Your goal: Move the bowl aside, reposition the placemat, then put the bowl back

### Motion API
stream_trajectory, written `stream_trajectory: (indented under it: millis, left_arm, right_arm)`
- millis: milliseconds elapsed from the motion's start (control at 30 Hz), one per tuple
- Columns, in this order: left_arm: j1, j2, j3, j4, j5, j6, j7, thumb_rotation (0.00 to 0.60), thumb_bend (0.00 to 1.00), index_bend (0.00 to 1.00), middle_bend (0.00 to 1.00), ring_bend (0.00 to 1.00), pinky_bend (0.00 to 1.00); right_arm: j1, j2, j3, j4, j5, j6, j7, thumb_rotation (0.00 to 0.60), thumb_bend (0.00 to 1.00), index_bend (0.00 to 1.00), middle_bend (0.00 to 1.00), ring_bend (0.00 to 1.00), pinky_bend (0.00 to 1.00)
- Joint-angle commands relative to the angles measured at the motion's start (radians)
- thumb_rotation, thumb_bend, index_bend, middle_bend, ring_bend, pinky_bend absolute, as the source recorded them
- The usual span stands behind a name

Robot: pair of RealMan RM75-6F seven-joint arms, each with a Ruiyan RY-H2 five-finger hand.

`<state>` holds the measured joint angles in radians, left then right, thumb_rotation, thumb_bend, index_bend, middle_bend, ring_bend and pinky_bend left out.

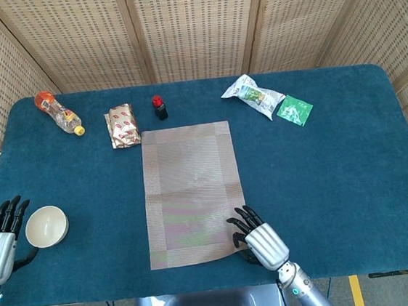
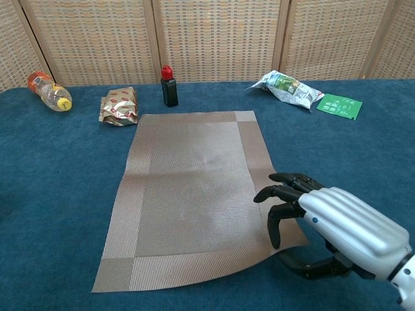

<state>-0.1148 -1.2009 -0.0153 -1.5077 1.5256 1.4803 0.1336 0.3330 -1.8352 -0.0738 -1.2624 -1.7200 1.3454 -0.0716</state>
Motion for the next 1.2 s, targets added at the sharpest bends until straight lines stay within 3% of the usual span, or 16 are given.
stream_trajectory:
  millis: [33, 533, 933, 1200]
  left_arm:
    - [0.0, -0.001, 0.0, 0.0, 0.001, 0.0, 0.001, 0.6, 0.18, 0.0, 0.0, 0.0, 0.0]
    - [-0.002, -0.009, 0.003, -0.002, 0.008, -0.005, 0.024, 0.6, 0.18, 0.0, 0.0, 0.0, 0.0]
    - [-0.005, -0.012, 0.002, 0.002, 0.006, -0.011, 0.028, 0.6, 0.18, 0.0, 0.0, 0.0, 0.0]
    - [-0.006, -0.018, 0.001, 0.002, 0.008, -0.011, 0.038, 0.6, 0.18, 0.0, 0.0, 0.0, 0.0]
  right_arm:
    - [-0.006, 0.046, 0.003, -0.033, -0.01, 0.03, -0.013, 0.6, 0.56, 0.69, 0.3, 0.04, 0.0]
    - [-0.046, 0.294, 0.032, -0.122, 0.009, 0.116, -0.041, 0.6, 0.56, 0.72, 0.31, 0.05, 0.0]
    - [0.017, 0.421, 0.181, -0.103, 0.191, -0.004, -0.03, 0.6, 0.56, 0.73, 0.32, 0.06, 0.0]
    - [0.116, 0.437, 0.295, -0.094, 0.333, -0.138, -0.133, 0.6, 0.56, 0.73, 0.33, 0.06, 0.0]
